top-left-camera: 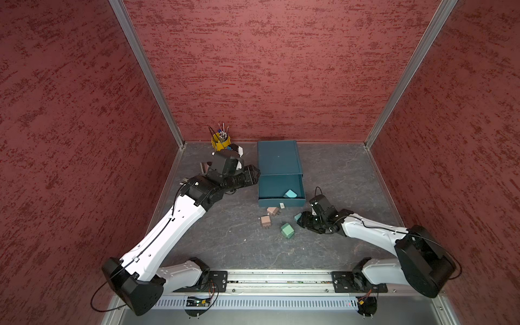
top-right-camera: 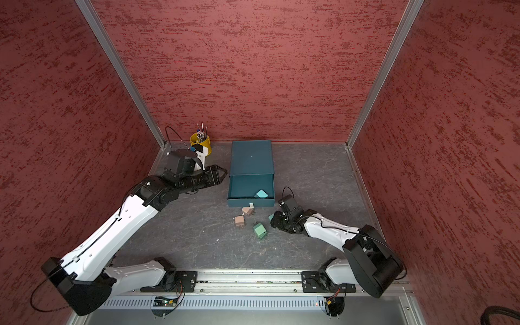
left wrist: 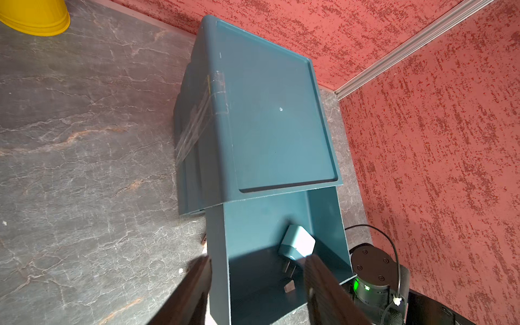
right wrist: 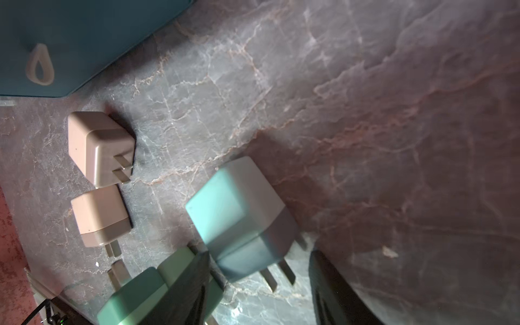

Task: Place the plugs into the drawer by color
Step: Pick up the plug from the center of the board.

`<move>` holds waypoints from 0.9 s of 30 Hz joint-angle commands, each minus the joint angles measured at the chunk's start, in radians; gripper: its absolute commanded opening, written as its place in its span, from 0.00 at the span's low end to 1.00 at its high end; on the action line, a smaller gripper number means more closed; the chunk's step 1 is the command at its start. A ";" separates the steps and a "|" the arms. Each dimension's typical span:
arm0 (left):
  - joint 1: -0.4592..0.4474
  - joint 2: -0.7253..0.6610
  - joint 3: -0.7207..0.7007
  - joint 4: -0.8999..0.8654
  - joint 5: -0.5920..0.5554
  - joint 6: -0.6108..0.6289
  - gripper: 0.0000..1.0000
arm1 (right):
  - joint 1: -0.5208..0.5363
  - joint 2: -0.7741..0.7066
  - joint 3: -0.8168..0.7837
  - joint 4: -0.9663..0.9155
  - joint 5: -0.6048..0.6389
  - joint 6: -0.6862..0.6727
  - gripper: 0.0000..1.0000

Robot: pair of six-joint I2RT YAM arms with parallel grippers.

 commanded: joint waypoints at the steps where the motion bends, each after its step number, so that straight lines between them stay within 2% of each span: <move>1: 0.013 -0.011 -0.016 0.025 0.014 -0.002 0.57 | 0.003 0.015 0.030 -0.039 0.069 -0.019 0.64; 7: 0.020 -0.020 -0.039 0.033 0.017 -0.012 0.57 | 0.003 0.066 0.052 -0.013 0.105 -0.041 0.65; 10: 0.026 -0.030 -0.053 0.036 0.016 -0.014 0.57 | 0.003 0.090 0.059 -0.010 0.121 -0.044 0.62; 18: 0.041 -0.035 -0.074 0.042 0.025 -0.018 0.56 | 0.003 0.069 0.022 -0.012 0.157 -0.032 0.45; 27: 0.045 -0.040 -0.101 0.062 0.002 -0.024 0.55 | -0.007 0.012 0.010 -0.119 0.231 -0.007 0.23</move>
